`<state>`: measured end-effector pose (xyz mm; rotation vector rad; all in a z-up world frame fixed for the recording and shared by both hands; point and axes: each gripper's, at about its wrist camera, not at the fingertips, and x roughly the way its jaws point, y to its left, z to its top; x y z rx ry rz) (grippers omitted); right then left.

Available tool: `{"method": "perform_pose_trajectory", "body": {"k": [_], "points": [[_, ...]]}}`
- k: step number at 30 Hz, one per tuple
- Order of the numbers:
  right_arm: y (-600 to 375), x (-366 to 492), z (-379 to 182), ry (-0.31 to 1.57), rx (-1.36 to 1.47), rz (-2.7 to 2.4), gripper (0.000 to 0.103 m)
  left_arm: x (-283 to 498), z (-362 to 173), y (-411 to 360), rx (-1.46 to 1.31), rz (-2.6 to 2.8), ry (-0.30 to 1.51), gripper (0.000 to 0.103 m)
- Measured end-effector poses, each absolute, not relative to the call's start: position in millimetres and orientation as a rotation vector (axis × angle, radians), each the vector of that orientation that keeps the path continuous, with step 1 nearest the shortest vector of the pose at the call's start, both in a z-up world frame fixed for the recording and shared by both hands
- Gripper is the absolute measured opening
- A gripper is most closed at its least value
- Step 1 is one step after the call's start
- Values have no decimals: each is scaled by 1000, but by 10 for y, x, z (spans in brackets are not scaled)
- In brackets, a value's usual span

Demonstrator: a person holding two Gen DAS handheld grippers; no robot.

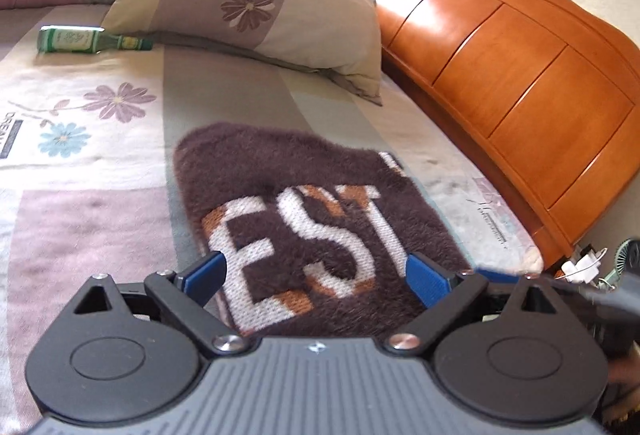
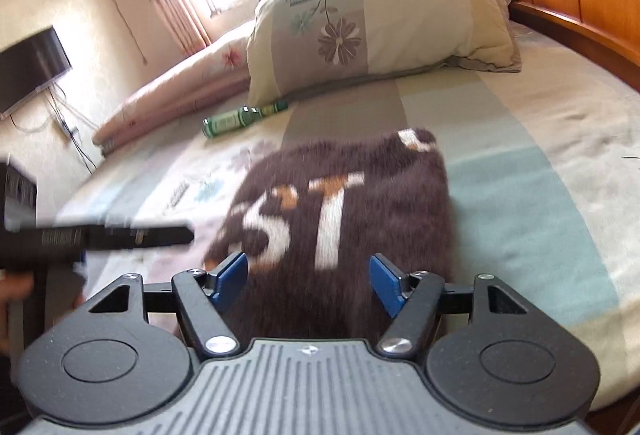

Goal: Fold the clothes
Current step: 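Move both open grippers to the edge of the folded sweater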

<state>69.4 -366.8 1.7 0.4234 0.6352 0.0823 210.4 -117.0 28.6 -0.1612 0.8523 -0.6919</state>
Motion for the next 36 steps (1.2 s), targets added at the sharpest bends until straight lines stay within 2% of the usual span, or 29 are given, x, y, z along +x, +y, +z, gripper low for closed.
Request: {"method": "perform_pose_trajectory", "body": {"k": [6,9,14,18,26,30,34,36], "points": [[-3871,899,-265,692,475,83,73,2170,214,-999,-185,-641,870,96],[-3915,909,-168,692,479,100,73,2224,176,-902,-210,-615,866,96],[-3941,1163,3,649,403,102,84,2289,95,-829,-263,-595,882,96],[-3974,1395,-373,778,427,33,84,2237,93,-755,-258,-590,885,96],[-3740,1374,-26,716,357,58,87,2161,153,-580,-286,-560,866,96],[-3589,1564,9,712,238,22,99,2031,208,-423,-284,-543,854,96],[-3714,1799,-342,838,276,-38,103,1902,281,-150,-316,-510,834,96],[-3693,1789,-286,829,283,-46,103,1840,313,-10,-342,-501,819,96]]}}
